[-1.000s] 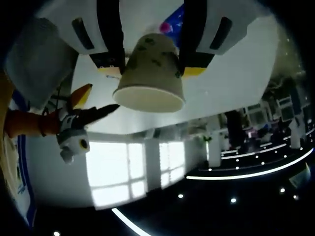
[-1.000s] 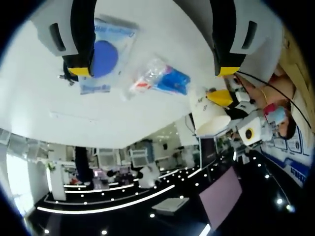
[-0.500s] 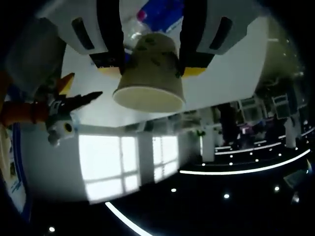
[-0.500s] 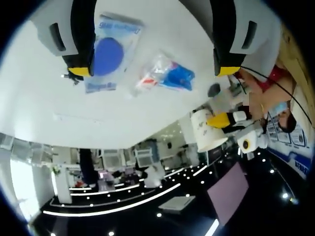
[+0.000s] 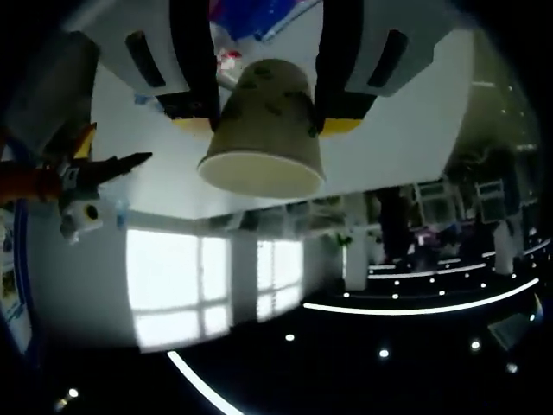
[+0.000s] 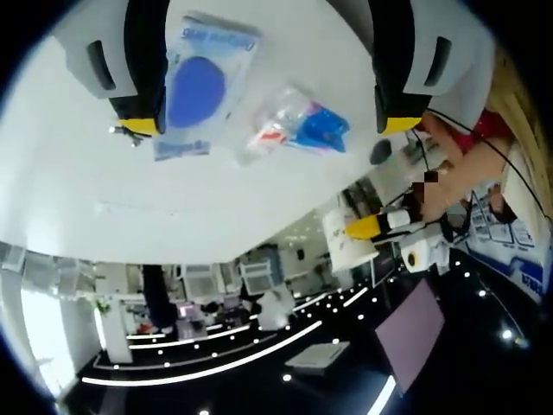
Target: Arrange the tabletop items into an orderly group along one side of the table until the central work area is clear of visible clutter.
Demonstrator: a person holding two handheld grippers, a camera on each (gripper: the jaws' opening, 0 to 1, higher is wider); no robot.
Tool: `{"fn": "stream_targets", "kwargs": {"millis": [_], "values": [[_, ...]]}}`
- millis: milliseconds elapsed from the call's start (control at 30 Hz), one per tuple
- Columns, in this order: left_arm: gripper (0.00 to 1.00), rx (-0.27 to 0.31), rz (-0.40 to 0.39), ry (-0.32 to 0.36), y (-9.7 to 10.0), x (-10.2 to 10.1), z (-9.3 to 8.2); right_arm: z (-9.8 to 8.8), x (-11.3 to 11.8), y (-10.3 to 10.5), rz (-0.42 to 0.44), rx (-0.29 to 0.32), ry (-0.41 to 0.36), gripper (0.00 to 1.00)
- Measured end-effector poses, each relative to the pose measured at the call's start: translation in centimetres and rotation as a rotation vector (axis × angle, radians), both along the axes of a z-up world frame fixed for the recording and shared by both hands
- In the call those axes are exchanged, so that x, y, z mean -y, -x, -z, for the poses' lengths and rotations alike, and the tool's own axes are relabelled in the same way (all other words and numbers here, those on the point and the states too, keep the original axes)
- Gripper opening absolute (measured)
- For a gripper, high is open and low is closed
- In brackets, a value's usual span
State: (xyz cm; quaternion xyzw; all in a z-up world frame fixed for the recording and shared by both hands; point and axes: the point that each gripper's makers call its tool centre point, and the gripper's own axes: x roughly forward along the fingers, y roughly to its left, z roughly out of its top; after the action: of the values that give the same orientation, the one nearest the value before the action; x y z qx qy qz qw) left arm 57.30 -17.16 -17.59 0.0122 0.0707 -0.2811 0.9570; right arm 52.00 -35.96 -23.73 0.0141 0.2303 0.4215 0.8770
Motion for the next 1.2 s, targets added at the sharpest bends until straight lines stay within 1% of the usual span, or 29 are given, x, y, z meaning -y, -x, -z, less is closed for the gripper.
{"fn": "stream_targets", "kwargs": {"millis": [67,133,200,267,300,433,500,633,800,867,1200], "values": [[0.41,-0.009,-0.01,-0.018,-1.0,-0.4,0.6,0.2,0.2,-0.3,0.008,-0.002,0.003,1.0],[0.41,-0.02,-0.02,-0.014,-2.0,-0.8,1.2,0.3,0.3,-0.6,0.015,-0.009,0.003,1.0],[0.41,-0.02,-0.021,-0.013,-3.0,-1.0,1.7,0.4,0.4,-0.9,0.018,-0.011,0.002,1.0],[0.41,-0.019,-0.028,-0.03,-4.0,-1.2,2.3,0.5,0.4,-1.2,0.024,-0.013,-0.001,1.0],[0.41,-0.019,-0.045,-0.035,-4.5,-1.6,2.5,0.6,0.4,-1.3,0.024,-0.014,-0.003,1.0],[0.41,-0.04,-0.064,-0.016,-6.8,-2.2,3.9,1.1,0.5,-1.9,0.033,-0.021,0.002,1.0],[0.41,-0.045,-0.069,-0.026,-7.8,-2.3,4.7,1.5,0.7,-2.2,0.039,-0.033,0.004,1.0],[0.41,-0.061,-0.072,-0.011,-9.5,-2.2,6.0,1.8,0.7,-2.6,0.044,-0.042,-0.001,1.0],[0.41,-0.065,-0.096,0.017,-11.7,-2.6,7.3,2.5,0.8,-3.0,0.046,-0.051,0.009,1.0],[0.41,-0.063,-0.102,0.014,-12.5,-2.7,7.8,2.9,0.9,-3.2,0.047,-0.06,0.013,1.0],[0.41,-0.093,-0.132,0.071,-15.5,-3.0,10.7,4.2,1.7,-3.4,0.075,-0.088,0.017,1.0]]}}
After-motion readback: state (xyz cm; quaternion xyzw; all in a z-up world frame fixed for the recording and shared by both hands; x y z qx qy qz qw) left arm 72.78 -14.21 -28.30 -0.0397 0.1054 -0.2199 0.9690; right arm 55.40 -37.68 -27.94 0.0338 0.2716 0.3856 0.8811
